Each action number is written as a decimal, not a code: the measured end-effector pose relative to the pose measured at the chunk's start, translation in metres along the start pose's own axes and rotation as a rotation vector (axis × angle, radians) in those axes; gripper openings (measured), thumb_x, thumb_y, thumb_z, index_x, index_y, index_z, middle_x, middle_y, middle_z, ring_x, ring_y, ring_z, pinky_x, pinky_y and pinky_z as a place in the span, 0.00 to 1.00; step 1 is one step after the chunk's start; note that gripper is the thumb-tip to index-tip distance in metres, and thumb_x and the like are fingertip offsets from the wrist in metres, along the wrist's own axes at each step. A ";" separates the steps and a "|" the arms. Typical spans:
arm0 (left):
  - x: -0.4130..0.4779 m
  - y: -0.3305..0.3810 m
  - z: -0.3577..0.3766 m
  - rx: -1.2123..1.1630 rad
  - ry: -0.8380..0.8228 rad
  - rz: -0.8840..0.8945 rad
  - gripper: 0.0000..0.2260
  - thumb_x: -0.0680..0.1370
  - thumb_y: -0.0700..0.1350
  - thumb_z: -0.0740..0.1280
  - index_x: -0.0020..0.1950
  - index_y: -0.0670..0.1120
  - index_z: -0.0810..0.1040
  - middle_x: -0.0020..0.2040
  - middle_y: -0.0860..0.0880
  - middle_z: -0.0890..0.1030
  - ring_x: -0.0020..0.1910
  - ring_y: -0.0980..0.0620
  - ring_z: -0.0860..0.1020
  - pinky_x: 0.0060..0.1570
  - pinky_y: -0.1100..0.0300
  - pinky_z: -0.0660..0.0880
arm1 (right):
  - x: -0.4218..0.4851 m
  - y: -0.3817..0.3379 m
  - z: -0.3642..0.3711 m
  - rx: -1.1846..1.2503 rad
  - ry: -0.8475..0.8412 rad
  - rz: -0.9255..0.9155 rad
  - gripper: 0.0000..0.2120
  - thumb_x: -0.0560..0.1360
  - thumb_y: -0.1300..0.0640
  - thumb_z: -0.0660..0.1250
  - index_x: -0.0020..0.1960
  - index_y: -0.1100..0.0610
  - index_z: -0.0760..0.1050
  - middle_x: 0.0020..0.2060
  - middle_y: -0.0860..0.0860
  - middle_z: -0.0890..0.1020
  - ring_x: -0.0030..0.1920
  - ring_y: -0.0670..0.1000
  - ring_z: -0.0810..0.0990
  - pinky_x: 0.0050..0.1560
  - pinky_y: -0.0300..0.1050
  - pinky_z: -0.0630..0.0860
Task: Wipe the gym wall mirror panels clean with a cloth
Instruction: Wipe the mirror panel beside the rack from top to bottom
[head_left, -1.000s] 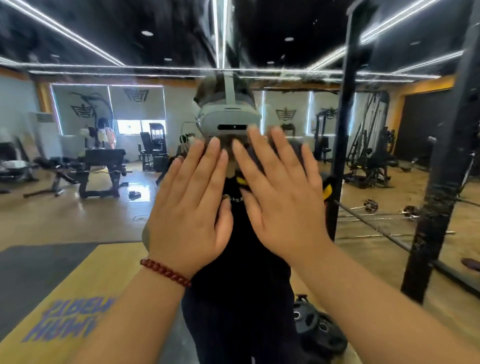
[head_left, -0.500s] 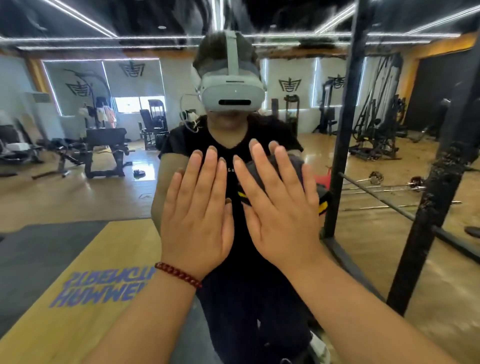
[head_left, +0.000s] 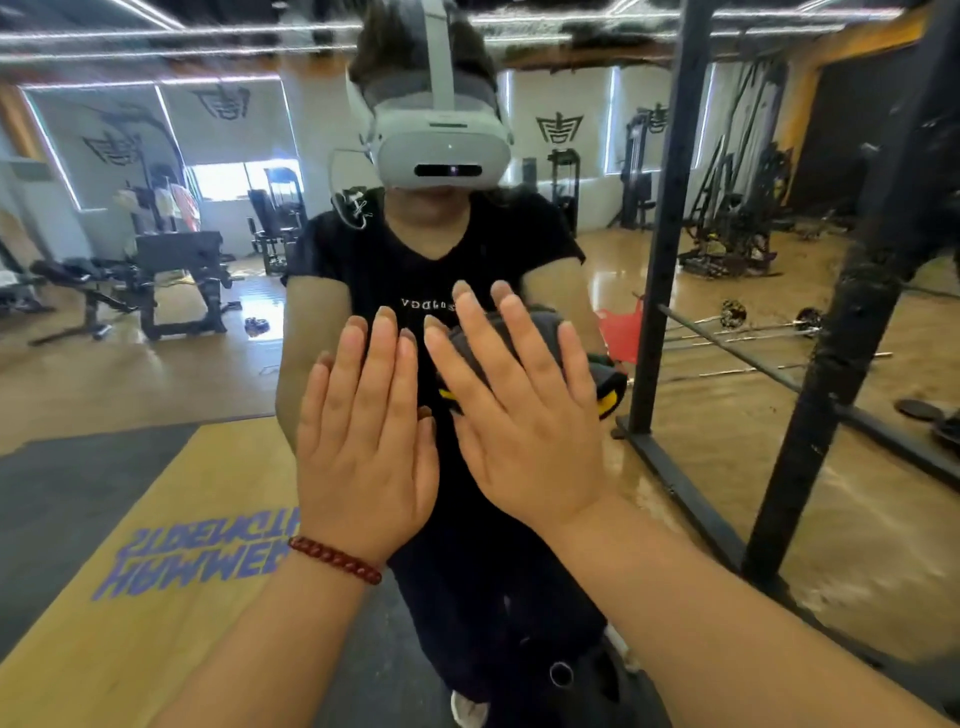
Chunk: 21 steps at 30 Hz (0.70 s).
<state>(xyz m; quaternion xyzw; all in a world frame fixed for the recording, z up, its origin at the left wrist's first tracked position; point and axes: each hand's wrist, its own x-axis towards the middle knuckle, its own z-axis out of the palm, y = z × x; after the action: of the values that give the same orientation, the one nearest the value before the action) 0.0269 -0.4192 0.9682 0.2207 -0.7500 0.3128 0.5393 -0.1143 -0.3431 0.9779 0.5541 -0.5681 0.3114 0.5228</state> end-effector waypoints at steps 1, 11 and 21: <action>-0.003 0.000 0.001 0.005 -0.004 0.008 0.26 0.81 0.44 0.57 0.77 0.37 0.58 0.78 0.44 0.55 0.80 0.46 0.50 0.78 0.48 0.48 | -0.021 -0.001 0.004 -0.011 -0.034 -0.036 0.25 0.82 0.51 0.58 0.79 0.48 0.60 0.78 0.50 0.60 0.79 0.54 0.57 0.77 0.57 0.51; -0.042 0.020 0.005 0.010 -0.104 -0.017 0.30 0.82 0.47 0.54 0.80 0.40 0.48 0.81 0.47 0.43 0.80 0.47 0.45 0.78 0.49 0.43 | -0.014 0.012 -0.014 0.058 -0.058 0.093 0.27 0.81 0.53 0.60 0.79 0.50 0.58 0.78 0.53 0.56 0.79 0.55 0.54 0.78 0.57 0.49; -0.053 0.017 0.003 0.022 -0.184 0.044 0.33 0.81 0.49 0.57 0.81 0.42 0.44 0.81 0.46 0.40 0.80 0.46 0.43 0.78 0.49 0.42 | -0.095 0.031 0.008 -0.118 -0.163 -0.355 0.27 0.80 0.51 0.60 0.78 0.47 0.61 0.79 0.48 0.57 0.80 0.51 0.50 0.78 0.52 0.46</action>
<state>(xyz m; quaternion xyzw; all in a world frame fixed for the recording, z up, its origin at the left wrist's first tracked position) 0.0310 -0.4096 0.9135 0.2380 -0.7974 0.3112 0.4590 -0.1610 -0.3159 0.8940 0.6373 -0.5190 0.1345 0.5535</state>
